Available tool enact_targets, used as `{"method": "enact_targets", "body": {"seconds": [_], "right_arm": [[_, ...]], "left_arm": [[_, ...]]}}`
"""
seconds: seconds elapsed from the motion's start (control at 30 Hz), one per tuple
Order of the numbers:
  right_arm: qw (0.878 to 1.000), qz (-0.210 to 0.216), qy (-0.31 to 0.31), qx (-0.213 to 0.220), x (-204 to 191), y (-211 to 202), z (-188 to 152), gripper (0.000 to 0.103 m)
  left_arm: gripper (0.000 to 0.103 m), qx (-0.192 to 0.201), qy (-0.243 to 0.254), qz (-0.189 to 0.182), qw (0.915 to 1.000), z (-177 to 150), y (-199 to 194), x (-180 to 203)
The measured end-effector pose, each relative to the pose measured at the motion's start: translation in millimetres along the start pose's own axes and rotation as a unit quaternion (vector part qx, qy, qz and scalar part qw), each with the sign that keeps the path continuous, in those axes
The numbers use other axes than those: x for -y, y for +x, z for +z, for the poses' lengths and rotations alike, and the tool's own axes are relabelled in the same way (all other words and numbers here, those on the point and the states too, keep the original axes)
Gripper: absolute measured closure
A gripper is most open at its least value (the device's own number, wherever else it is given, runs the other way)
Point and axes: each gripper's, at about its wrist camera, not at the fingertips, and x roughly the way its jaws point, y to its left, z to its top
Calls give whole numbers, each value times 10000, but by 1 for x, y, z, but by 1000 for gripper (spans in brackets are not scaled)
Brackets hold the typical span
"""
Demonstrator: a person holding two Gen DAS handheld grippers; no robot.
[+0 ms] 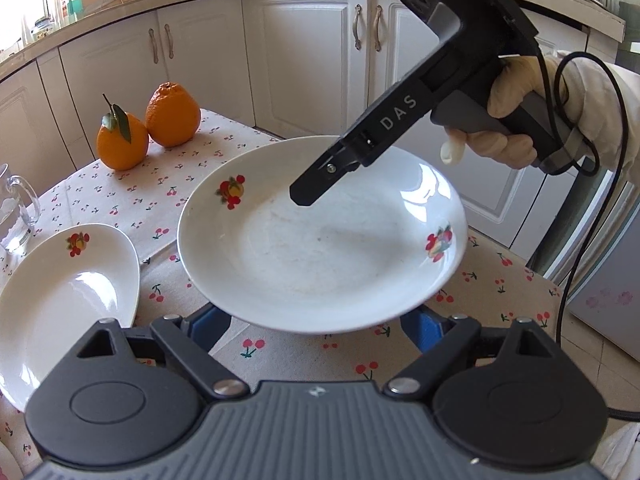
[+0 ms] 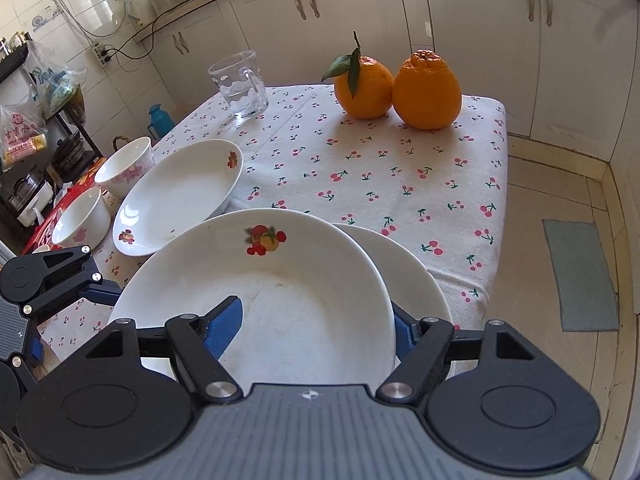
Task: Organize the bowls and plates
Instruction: 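Lower the floral plate onto the stained plate and open the right gripper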
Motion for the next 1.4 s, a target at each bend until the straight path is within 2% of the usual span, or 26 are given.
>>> {"method": "enact_targets", "body": {"seconds": [0.67, 1.4], "right_arm": [[9995, -242, 184, -65, 13, -1, -11, 23], [9981, -524, 308, 72, 3, -32, -33, 23]], "left_arm": [[12, -52, 62, -93, 9999, 3, 11, -4], [11, -5, 91, -85, 9999, 1, 15, -1]]}}
